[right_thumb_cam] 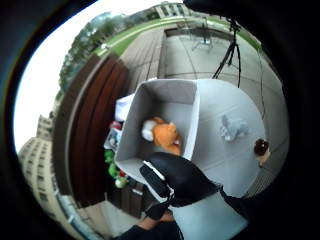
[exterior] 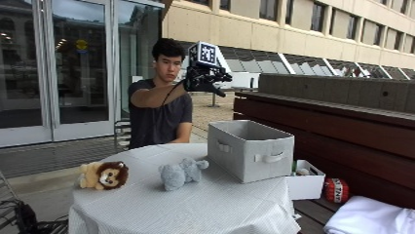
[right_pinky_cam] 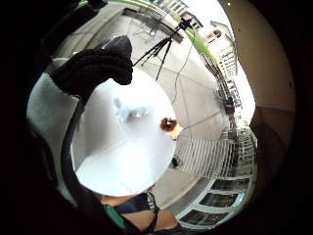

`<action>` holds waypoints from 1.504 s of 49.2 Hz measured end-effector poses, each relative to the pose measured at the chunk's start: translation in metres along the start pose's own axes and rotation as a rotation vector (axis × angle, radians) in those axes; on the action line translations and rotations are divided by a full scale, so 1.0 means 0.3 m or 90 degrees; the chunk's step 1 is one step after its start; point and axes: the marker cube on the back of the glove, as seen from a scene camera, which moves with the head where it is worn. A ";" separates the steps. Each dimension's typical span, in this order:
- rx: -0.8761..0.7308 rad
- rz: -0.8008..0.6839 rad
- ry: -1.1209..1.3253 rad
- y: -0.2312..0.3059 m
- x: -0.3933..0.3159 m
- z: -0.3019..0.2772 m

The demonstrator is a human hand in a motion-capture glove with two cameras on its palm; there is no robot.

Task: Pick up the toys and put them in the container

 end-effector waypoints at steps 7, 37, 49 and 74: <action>-0.025 0.015 -0.030 -0.022 0.176 0.129; -0.180 0.062 -0.048 -0.048 0.404 0.883; -0.226 0.086 -0.023 0.008 0.410 1.044; -0.077 0.111 0.001 -0.030 0.377 0.383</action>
